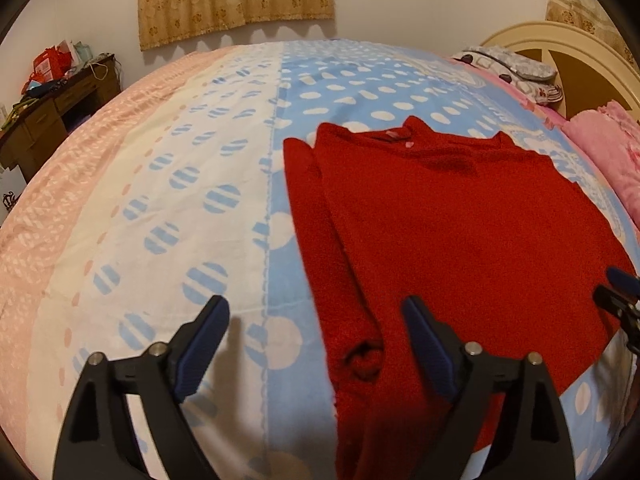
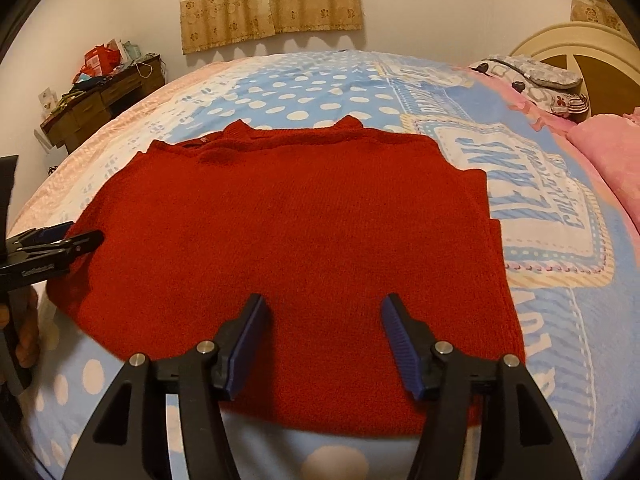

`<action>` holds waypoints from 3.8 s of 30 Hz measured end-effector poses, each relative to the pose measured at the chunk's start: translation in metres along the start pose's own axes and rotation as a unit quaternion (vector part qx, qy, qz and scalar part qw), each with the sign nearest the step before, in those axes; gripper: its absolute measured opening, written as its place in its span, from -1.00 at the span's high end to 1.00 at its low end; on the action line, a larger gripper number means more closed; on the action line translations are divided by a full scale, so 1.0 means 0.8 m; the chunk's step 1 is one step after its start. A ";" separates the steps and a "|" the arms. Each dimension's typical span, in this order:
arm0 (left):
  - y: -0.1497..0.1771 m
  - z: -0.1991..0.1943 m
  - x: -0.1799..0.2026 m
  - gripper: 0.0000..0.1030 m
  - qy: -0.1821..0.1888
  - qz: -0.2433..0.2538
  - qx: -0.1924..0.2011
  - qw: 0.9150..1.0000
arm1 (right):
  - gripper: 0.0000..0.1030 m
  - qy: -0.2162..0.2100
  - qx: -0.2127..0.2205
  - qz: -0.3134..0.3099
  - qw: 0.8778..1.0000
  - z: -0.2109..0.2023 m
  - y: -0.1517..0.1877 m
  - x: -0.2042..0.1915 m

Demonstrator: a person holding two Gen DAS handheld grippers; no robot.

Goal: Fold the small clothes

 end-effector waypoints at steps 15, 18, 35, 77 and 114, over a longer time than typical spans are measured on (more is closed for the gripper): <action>-0.025 -0.018 -0.014 -0.80 0.026 0.001 0.023 0.999 | -0.19 0.001 0.011 -0.096 0.995 -0.032 0.013 -0.079; -0.031 -0.007 -0.013 -0.80 0.021 0.012 0.024 0.999 | -0.19 0.007 0.023 -0.127 0.992 -0.040 0.013 -0.100; -0.049 0.032 -0.019 -0.80 0.114 -0.047 0.016 0.992 | -0.19 -0.012 0.044 -0.235 0.971 -0.036 0.043 -0.221; -0.080 0.058 -0.002 0.72 0.245 -0.089 0.018 0.965 | 0.81 -0.023 0.043 -0.293 0.955 -0.001 0.055 -0.303; -0.173 -0.009 0.138 0.74 0.327 -0.128 0.044 0.935 | 0.88 -0.072 0.091 -0.099 0.988 -0.090 -0.016 -0.119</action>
Point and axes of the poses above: each gripper's, at about its wrist camera, not at the fingertips, and z roughly the way its jaws point, x to its right, y to its underside, the point moved 10 cm from there along z, roughly the way its jaws point, and after that the axes turned 5 degrees about z, right-handed, at the moved point
